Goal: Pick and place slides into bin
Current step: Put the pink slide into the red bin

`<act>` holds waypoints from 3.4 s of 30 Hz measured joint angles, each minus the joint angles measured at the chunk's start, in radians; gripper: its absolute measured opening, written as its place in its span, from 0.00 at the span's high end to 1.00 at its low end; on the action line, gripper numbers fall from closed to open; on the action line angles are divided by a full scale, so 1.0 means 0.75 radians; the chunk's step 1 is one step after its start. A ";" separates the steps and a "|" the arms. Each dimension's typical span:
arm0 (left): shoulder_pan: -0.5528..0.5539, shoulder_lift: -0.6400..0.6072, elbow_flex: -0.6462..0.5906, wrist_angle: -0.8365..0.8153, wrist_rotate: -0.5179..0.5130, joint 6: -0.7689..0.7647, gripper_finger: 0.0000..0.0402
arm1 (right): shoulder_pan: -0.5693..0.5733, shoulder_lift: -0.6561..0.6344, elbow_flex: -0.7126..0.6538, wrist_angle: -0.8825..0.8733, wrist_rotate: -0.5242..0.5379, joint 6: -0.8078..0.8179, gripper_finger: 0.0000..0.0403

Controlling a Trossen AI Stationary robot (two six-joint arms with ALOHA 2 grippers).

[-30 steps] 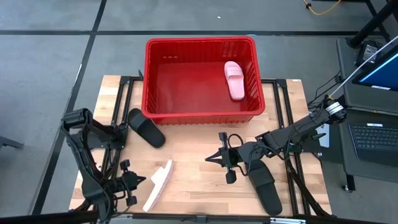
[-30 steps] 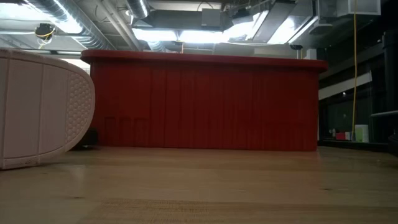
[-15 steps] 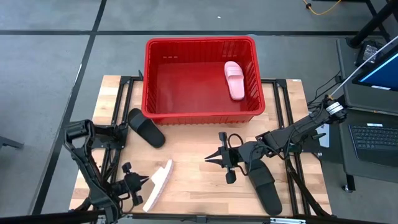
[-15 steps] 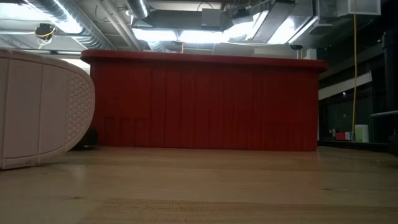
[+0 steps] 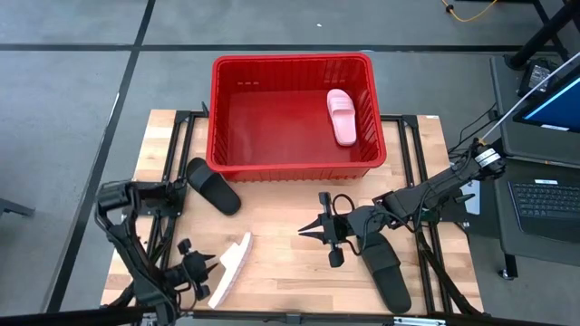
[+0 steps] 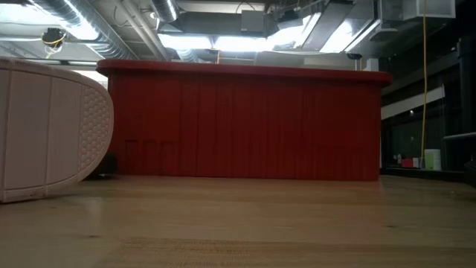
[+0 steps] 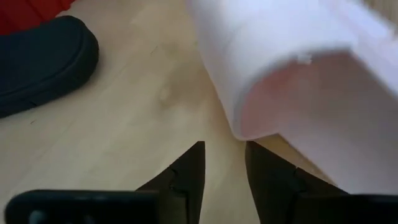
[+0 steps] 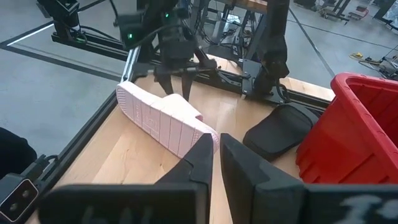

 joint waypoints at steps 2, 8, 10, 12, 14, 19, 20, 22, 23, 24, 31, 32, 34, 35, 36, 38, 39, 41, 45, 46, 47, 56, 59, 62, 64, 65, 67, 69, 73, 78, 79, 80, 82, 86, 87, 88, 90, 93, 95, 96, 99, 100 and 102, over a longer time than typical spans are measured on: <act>-0.001 0.049 0.000 0.002 -0.029 -0.001 0.71 | 0.000 0.000 0.000 0.000 0.000 0.000 0.92; -0.023 0.156 0.000 -0.002 -0.187 -0.129 0.72 | 0.000 0.000 0.000 0.000 0.000 -0.001 0.92; -0.025 0.178 0.002 0.009 -0.171 -0.155 0.73 | 0.000 0.000 0.000 0.000 0.000 -0.001 0.92; -0.020 0.196 0.002 0.024 -0.185 -0.158 0.73 | 0.000 0.000 0.000 0.001 0.000 -0.002 0.92; -0.011 0.204 0.003 0.032 -0.254 -0.157 0.73 | 0.000 0.000 0.000 0.001 0.000 -0.001 0.92; 0.013 0.213 0.001 0.030 -0.302 -0.137 0.74 | 0.000 -0.001 -0.001 0.013 0.000 0.000 0.92; 0.017 0.214 0.000 0.027 -0.306 -0.136 0.74 | 0.000 -0.001 0.000 0.015 0.000 -0.001 0.92; 0.022 0.216 -0.002 0.025 -0.331 -0.135 0.73 | 0.000 -0.001 -0.001 0.019 0.000 -0.001 0.92; 0.025 0.216 -0.002 0.026 -0.350 -0.134 0.73 | 0.000 -0.001 -0.001 0.020 0.000 0.000 0.92; 0.029 0.216 -0.002 0.025 -0.370 -0.134 0.73 | 0.000 -0.001 -0.001 0.020 0.000 0.000 0.92; 0.038 0.216 -0.001 0.042 -0.361 -0.134 0.78 | 0.000 -0.001 -0.001 0.021 0.000 -0.001 0.92; 0.042 0.216 -0.001 0.048 -0.347 -0.133 0.79 | 0.000 -0.001 -0.001 0.021 0.000 -0.001 0.92; 0.048 0.216 -0.001 0.067 -0.336 -0.133 0.82 | 0.000 -0.001 -0.001 0.021 0.000 -0.001 0.92; 0.051 0.216 -0.001 0.070 -0.337 -0.133 0.83 | 0.000 -0.001 -0.001 0.021 0.000 -0.001 0.92; 0.055 0.215 -0.001 0.072 -0.338 -0.133 0.84 | 0.000 -0.001 -0.001 0.021 0.000 -0.002 0.92; 0.059 0.215 -0.001 0.075 -0.342 -0.133 0.85 | 0.000 -0.001 -0.001 0.022 0.000 -0.002 0.92; 0.062 0.215 -0.001 0.076 -0.343 -0.133 0.85 | 0.000 -0.001 -0.001 0.022 0.000 -0.002 0.92; 0.064 0.215 -0.001 0.077 -0.346 -0.128 0.86 | 0.000 -0.001 -0.001 0.022 0.000 -0.004 0.92; 0.064 0.215 -0.001 0.117 -0.378 -0.063 0.86 | -0.001 -0.001 -0.001 0.022 0.000 -0.006 0.92; 0.064 0.214 -0.001 0.132 -0.393 -0.041 0.86 | -0.003 -0.001 -0.001 0.022 0.000 -0.006 0.92; 0.065 0.214 -0.001 0.147 -0.404 -0.020 0.86 | -0.005 -0.001 -0.001 0.023 0.000 -0.006 0.92; 0.114 0.211 0.001 0.269 -0.410 0.124 0.92 | -0.011 -0.001 -0.001 0.023 0.000 -0.008 0.92; 0.134 0.208 0.002 0.296 -0.409 0.196 0.96 | -0.010 -0.001 -0.001 0.023 0.000 -0.008 0.92; 0.149 0.201 0.008 0.294 -0.399 0.226 0.98 | -0.010 -0.001 -0.001 0.023 0.000 -0.008 0.92; 0.158 0.195 0.031 0.275 -0.386 0.267 0.98 | -0.010 -0.001 -0.001 0.023 0.000 -0.009 0.92; 0.163 0.190 0.042 0.271 -0.379 0.297 0.98 | -0.010 -0.001 -0.001 0.023 0.000 -0.011 0.92; 0.174 0.174 0.064 0.261 -0.355 0.366 0.98 | -0.010 -0.001 -0.001 0.023 0.000 -0.011 0.92; 0.190 0.156 0.093 0.229 -0.318 0.419 0.98 | -0.010 -0.001 -0.001 0.024 0.000 -0.011 0.92; 0.228 0.123 0.171 0.104 -0.256 0.490 0.99 | -0.010 -0.001 -0.001 0.028 0.000 -0.011 0.92; 0.286 0.098 0.289 -0.082 -0.204 0.600 0.99 | -0.010 -0.001 -0.001 0.029 0.000 -0.001 0.92; 0.297 0.098 0.320 -0.132 -0.202 0.619 0.99 | -0.010 -0.001 -0.001 0.030 0.000 0.000 0.92; 0.309 0.098 0.351 -0.175 -0.198 0.634 0.99 | -0.010 -0.001 -0.001 0.032 0.000 0.000 0.92; 0.335 0.097 0.410 -0.254 -0.182 0.664 0.99 | -0.010 -0.001 -0.001 0.035 0.000 0.000 0.92; 0.375 0.097 0.520 -0.402 -0.181 0.726 0.99 | -0.010 -0.001 -0.001 0.044 0.000 -0.001 0.92; 0.384 0.097 0.546 -0.444 -0.180 0.732 0.99 | -0.010 -0.001 -0.001 0.051 0.000 -0.001 0.92; 0.394 0.096 0.571 -0.486 -0.179 0.739 0.99 | -0.010 -0.001 -0.002 0.072 0.000 -0.001 0.92; 0.418 0.096 0.619 -0.561 -0.180 0.740 0.99 | -0.010 -0.001 -0.002 0.133 -0.007 -0.001 0.92; 0.462 0.096 0.683 -0.655 -0.213 0.716 0.99 | -0.009 -0.001 -0.002 0.231 -0.044 -0.013 0.92; 0.489 0.096 0.724 -0.682 -0.250 0.717 0.99 | -0.005 -0.002 -0.002 0.267 -0.069 -0.047 0.92; 0.502 0.096 0.743 -0.690 -0.264 0.737 0.99 | 0.000 -0.002 -0.002 0.273 -0.070 -0.072 0.92; 0.542 0.096 0.802 -0.723 -0.281 0.829 0.99 | 0.018 -0.002 -0.002 0.283 -0.070 -0.107 0.92; 0.556 0.096 0.820 -0.751 -0.292 0.854 0.99 | 0.025 -0.002 0.002 0.287 -0.070 -0.108 0.92; 0.593 0.095 0.852 -0.777 -0.321 0.904 0.99 | 0.038 -0.002 0.033 0.277 -0.062 -0.112 0.92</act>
